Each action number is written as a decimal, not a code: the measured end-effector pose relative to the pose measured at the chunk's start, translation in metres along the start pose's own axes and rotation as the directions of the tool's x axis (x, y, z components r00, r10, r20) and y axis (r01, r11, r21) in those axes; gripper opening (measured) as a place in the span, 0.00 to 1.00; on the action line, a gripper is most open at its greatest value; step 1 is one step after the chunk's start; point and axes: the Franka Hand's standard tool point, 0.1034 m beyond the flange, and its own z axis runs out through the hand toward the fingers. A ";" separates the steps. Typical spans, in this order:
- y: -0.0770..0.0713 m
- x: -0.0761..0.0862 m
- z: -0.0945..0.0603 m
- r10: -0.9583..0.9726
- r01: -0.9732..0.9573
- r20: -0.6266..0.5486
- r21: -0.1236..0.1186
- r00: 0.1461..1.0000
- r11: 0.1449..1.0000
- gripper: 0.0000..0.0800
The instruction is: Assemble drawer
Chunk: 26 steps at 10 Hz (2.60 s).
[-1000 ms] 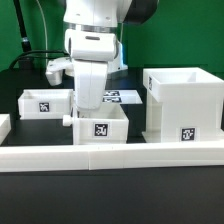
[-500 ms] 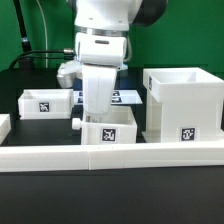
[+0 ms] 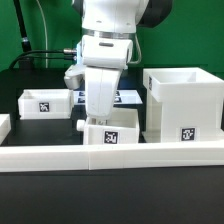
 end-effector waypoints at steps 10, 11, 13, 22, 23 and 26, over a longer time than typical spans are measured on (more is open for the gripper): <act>-0.003 0.014 0.001 -0.009 0.009 -0.009 0.004 1.000 1.000 0.05; -0.003 0.013 0.001 -0.007 0.007 -0.009 0.004 1.000 1.000 0.05; -0.002 0.017 0.001 -0.014 0.014 -0.015 -0.010 1.000 1.000 0.05; -0.004 0.023 0.003 -0.028 0.027 -0.023 -0.033 0.999 0.999 0.05; -0.005 0.024 0.003 -0.055 0.055 -0.012 -0.023 0.998 0.998 0.05; -0.004 0.025 0.002 -0.065 0.065 -0.006 -0.020 0.998 0.998 0.05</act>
Offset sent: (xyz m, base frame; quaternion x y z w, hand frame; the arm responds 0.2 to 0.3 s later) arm 0.0148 0.0080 0.0035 0.0179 0.0296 0.0350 0.9988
